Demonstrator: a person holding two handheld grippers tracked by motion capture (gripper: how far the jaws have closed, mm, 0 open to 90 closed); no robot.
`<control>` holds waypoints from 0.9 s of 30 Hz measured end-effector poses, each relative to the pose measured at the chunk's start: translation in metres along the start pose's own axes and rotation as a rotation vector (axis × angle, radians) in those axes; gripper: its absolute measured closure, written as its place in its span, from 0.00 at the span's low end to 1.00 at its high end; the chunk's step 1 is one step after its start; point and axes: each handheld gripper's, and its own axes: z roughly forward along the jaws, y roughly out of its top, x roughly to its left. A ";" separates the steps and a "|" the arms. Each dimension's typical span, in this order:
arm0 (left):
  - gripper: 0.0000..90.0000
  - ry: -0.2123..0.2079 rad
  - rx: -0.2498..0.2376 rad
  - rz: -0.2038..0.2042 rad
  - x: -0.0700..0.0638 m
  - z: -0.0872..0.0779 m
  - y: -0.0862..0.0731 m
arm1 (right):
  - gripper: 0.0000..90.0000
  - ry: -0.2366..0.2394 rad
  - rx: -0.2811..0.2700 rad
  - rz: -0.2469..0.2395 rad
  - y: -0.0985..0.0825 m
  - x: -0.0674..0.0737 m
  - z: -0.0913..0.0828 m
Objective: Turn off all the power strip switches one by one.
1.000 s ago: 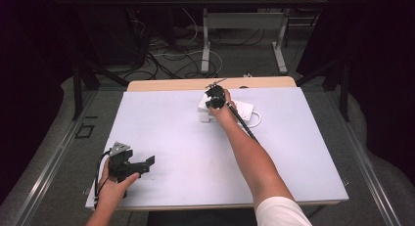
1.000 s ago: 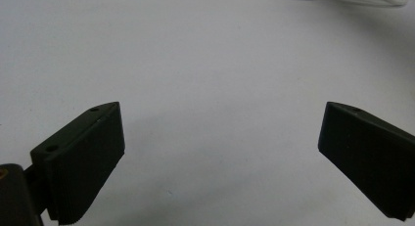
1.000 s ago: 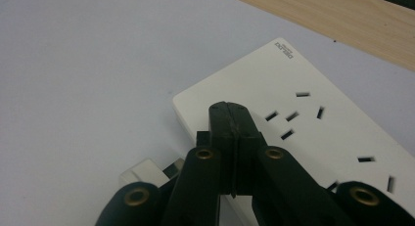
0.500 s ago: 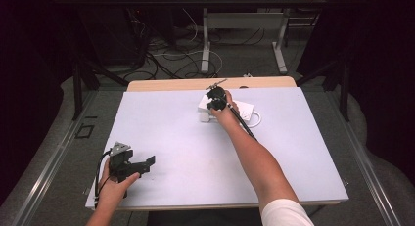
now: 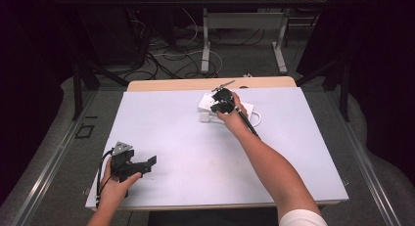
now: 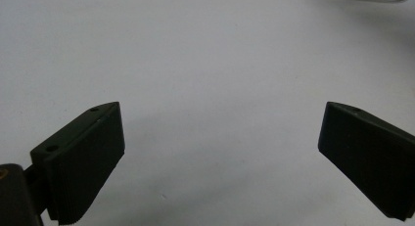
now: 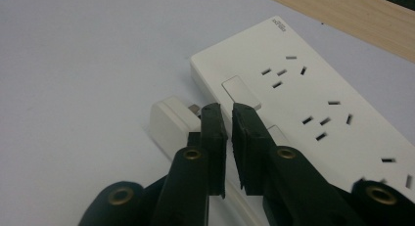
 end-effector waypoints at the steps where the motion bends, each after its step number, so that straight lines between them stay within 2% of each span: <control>1: 0.04 -0.001 -0.001 0.001 0.000 0.000 0.000 | 0.89 0.014 0.015 0.015 -0.001 0.001 -0.004; 2: 0.04 0.001 -0.008 0.000 -0.001 0.001 0.000 | 0.87 0.023 0.030 0.033 -0.003 0.002 -0.008; 3: 0.04 -0.001 0.000 0.002 -0.001 0.001 0.001 | 0.85 0.019 0.040 0.014 -0.007 0.004 -0.015; 4: 0.04 -0.006 0.010 0.010 -0.001 0.000 0.002 | 0.85 0.019 0.040 0.014 -0.007 0.004 -0.015; 5: 0.04 0.002 -0.011 0.004 -0.003 0.002 0.001 | 0.85 0.022 0.041 0.012 -0.009 0.005 -0.018; 10: 0.04 -0.008 0.009 0.017 -0.003 0.003 0.003 | 0.79 0.037 0.032 -0.012 -0.022 0.008 -0.035; 11: 0.04 -0.009 0.006 0.017 -0.003 0.004 0.003 | 0.77 0.044 0.032 -0.002 -0.025 0.009 -0.039; 12: 0.04 -0.012 0.015 0.017 -0.003 0.003 0.003 | 0.76 0.051 0.025 -0.016 -0.028 0.009 -0.042; 13: 0.04 -0.004 -0.005 0.014 -0.004 0.005 0.003 | 0.75 0.050 0.019 -0.019 -0.030 0.010 -0.045; 14: 0.04 -0.011 0.013 0.016 -0.004 0.004 0.004 | 0.75 0.056 0.017 -0.022 -0.033 0.011 -0.049; 19: 0.04 -0.009 0.001 0.015 -0.005 0.006 0.004 | 0.70 0.078 -0.007 -0.042 -0.045 0.014 -0.065; 24: 0.04 -0.008 -0.003 0.018 -0.006 0.007 0.004 | 0.60 0.076 -0.030 -0.040 -0.059 0.015 -0.080; 27: 0.04 -0.012 0.014 0.022 -0.006 0.006 0.005 | 0.55 0.065 -0.044 -0.039 -0.068 0.016 -0.088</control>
